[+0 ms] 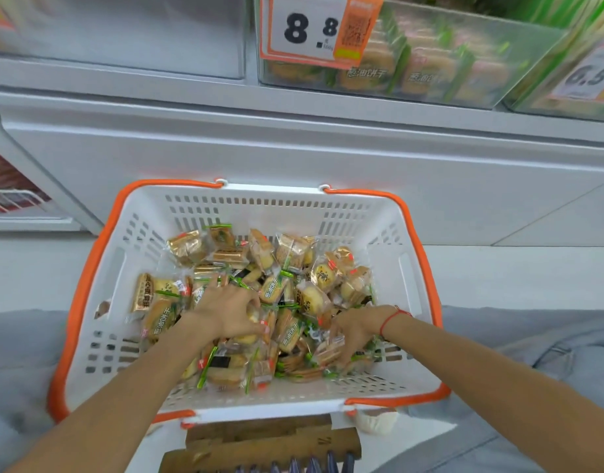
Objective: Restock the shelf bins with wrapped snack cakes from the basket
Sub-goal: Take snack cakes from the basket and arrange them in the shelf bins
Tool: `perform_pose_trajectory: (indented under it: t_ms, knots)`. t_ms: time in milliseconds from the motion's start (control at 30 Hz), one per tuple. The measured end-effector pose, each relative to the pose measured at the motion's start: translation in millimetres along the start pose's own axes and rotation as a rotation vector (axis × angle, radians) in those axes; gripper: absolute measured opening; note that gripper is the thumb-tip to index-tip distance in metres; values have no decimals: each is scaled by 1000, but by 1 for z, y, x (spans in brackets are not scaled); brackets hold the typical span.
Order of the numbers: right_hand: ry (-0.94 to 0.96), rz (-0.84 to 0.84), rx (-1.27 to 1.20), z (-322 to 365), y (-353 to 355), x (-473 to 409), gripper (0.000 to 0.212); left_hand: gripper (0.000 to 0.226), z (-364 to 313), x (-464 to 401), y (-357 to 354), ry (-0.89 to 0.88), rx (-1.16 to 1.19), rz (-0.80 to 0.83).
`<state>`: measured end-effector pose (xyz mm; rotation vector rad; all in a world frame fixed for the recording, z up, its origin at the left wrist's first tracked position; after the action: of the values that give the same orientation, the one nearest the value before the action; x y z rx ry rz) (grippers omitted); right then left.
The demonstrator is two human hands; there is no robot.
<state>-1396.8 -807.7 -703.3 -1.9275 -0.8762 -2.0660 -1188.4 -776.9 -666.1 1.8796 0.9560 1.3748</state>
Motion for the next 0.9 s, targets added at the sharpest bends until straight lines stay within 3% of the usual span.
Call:
perform_pose_trajectory:
  t_ms: [100,233,333,400,467,567,700,800,900]
  knots:
    - [29,-149,60,0,3,10,75,52,1,3,-2,25,-35,-14]
    - [90,-230,-202,-10,26,20,35,48,-4,10,9,20,-22,-5]
    - [180,-306,-515,-17,65,46,30,35,-2,11,23,5,299,-16]
    - [247,-346,-724,-16,89,72,28,28,-7,10,45,-30,591,-114]
    - [341,-392,-895,-13,112,94,28,41,-16,15,72,-45,783,-191]
    - [447,-492,-978,-7,140,122,33,68,-26,21,102,-37,991,-219]
    - [565,-548,-1073,2,160,154,39,66,-36,30,132,-80,1113,-270]
    - [591,-617,-1164,7,171,171,34,67,-33,38,151,-96,1262,-394]
    - [600,-662,-1348,10,179,182,47,58,-26,43,164,-132,1554,-561]
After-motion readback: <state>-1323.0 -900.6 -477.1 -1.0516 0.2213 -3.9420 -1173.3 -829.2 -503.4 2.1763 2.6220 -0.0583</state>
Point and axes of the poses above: each hand's wrist, its own x-axis away from the middle knuckle, its own y-axis out of the back of the hand, z = x × y, the point moved 7 cm from there along -x, towards the middle knuckle, and after that the axes turned 6 degrees about -y, right-handed, at the moved point
